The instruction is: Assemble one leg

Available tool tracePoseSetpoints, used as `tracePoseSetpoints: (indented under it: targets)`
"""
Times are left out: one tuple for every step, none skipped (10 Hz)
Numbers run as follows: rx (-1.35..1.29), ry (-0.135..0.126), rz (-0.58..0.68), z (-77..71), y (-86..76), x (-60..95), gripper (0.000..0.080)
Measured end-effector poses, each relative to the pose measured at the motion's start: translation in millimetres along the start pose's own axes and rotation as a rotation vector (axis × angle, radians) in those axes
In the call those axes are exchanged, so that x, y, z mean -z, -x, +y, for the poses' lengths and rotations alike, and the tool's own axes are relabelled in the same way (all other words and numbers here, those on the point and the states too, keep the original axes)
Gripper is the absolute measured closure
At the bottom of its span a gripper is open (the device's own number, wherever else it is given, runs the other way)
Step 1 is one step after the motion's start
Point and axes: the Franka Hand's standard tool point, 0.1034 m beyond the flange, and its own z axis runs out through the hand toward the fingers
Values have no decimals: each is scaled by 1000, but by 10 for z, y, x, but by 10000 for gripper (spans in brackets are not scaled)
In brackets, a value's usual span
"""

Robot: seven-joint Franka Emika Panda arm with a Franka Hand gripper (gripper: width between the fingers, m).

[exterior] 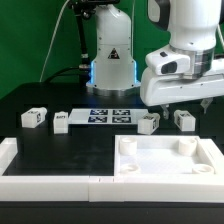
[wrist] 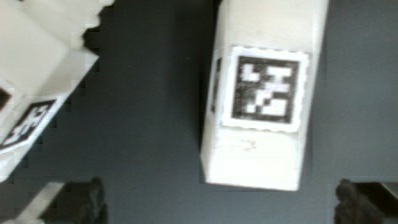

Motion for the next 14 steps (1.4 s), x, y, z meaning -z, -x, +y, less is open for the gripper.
tracePoseSetpoints:
  targets:
    - [-1,-1,-36,2,6,4,151]
    - [-2,-1,-33,1,-7,3,151]
    - [-1,-1,-124,-3,87,-8,151]
    - [-1,-5,-243,-26,105,6,151]
    - [1,-10,-384,-68,115,10,151]
    - [5,-14,-525,-133,125,-29,151]
    - [12,-17,-627,-164,173,-47,151]
    - [22,-21,-785,-199,252,-55,151]
    - [32,-27,-896,-226,232,-93,151]
    - [40,-19,-901,-198,167,-168,151]
    - [65,-15,-879,-147,159,-194,151]
    - [74,-22,-870,-113,153,-219,151]
    - [72,-15,-864,-73,141,-236,151]
    - [74,-14,-847,-63,119,-273,151]
